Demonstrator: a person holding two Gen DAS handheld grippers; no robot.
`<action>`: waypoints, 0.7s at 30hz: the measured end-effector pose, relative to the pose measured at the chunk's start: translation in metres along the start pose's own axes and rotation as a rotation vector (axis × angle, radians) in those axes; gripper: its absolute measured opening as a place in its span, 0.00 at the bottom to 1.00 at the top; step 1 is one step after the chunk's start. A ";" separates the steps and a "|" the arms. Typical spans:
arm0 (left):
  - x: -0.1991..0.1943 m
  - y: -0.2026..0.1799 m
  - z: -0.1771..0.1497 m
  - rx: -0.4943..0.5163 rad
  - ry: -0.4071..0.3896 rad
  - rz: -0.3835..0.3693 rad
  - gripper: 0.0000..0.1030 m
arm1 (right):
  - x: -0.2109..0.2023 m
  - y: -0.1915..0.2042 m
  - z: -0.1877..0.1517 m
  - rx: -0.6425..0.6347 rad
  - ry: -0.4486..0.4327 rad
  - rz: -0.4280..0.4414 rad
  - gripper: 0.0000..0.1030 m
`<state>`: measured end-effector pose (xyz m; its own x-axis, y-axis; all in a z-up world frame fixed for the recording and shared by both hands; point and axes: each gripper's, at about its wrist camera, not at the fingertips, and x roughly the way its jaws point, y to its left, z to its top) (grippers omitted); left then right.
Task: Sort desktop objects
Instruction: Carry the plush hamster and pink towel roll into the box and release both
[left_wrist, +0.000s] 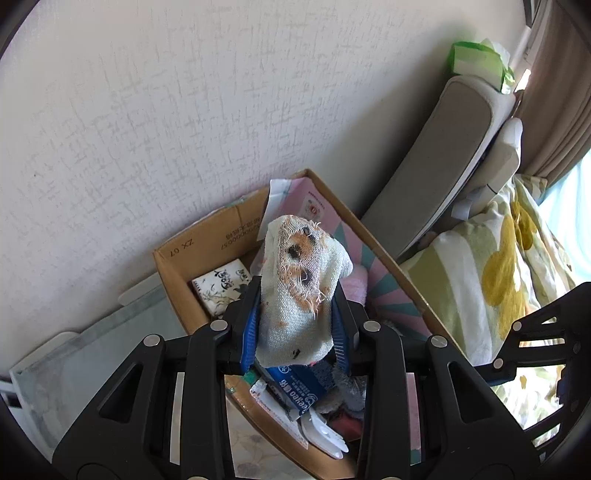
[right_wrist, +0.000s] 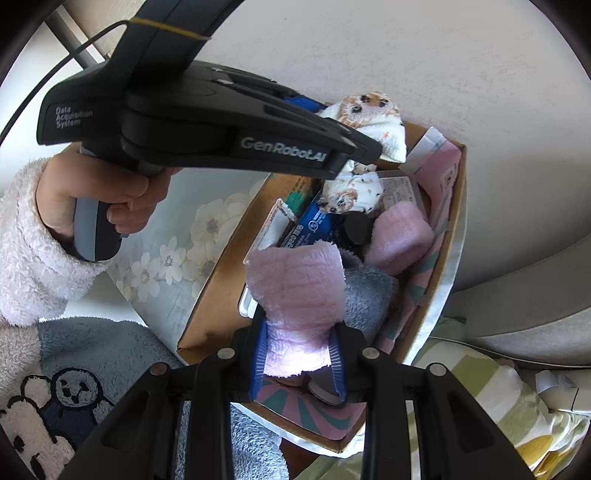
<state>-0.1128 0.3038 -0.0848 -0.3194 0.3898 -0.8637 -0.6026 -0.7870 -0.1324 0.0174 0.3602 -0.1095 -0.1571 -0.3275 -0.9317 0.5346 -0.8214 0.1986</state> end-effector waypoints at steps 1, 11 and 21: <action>0.002 0.000 -0.001 0.000 0.006 0.004 0.29 | 0.001 0.000 -0.001 -0.002 0.003 0.001 0.27; 0.017 -0.004 -0.002 0.014 0.079 0.033 0.29 | 0.018 -0.001 -0.004 -0.006 0.048 0.007 0.27; 0.024 0.001 0.003 -0.028 0.117 0.018 0.88 | 0.029 -0.013 -0.002 0.083 0.065 -0.028 0.73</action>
<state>-0.1227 0.3138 -0.1044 -0.2417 0.3179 -0.9168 -0.5766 -0.8070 -0.1278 0.0083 0.3623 -0.1393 -0.1154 -0.2755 -0.9544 0.4599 -0.8664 0.1945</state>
